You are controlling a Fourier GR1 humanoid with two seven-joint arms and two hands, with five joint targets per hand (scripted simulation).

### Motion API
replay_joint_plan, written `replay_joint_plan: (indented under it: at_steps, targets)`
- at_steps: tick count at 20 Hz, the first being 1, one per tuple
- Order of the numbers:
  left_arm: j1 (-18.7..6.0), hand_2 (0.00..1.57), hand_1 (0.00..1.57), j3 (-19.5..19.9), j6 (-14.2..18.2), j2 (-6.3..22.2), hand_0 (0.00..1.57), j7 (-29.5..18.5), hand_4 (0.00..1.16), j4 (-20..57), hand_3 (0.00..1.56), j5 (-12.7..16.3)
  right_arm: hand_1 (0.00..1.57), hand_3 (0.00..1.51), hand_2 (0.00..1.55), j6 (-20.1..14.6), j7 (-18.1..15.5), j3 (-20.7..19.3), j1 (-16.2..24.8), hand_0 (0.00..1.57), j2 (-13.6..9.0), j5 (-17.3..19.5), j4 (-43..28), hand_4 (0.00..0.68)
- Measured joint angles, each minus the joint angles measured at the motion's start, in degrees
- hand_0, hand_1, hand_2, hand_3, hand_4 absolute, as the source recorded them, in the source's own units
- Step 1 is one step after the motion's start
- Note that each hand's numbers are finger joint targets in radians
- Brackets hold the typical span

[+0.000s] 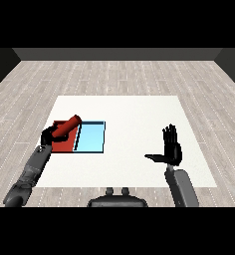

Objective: Pick the red can and put it in the red box

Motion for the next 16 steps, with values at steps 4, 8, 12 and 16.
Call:
replay_joint_plan:
  at_steps: [4,8,12,16]
  targets:
    - [-2.15,0.91,0.96,0.01,-1.12,-0.91,0.96,0.25,0.72,10.77,0.00,-1.74,0.00,0.00,0.00,-0.09,-1.69,0.09,-2.18,0.00,0.79,1.54,4.57,0.000]
    - [-3.89,0.57,0.26,-0.18,-3.30,-2.70,0.26,-0.92,0.64,18.43,0.50,-3.03,0.00,0.00,0.00,0.51,-3.52,-0.44,-3.55,0.00,1.34,1.89,7.91,0.000]
    - [-6.04,0.00,0.00,-1.93,-8.37,-3.08,0.00,-0.73,0.00,23.78,0.00,-5.40,0.00,0.00,0.00,0.51,-4.62,-0.30,-4.55,0.00,2.41,2.20,9.49,0.000]
    - [-7.98,0.00,0.00,-0.15,-8.84,-2.35,0.00,-2.18,0.00,26.77,0.00,-4.68,0.00,0.00,0.00,2.23,-5.97,-1.50,-5.40,0.00,2.04,1.52,11.16,0.000]
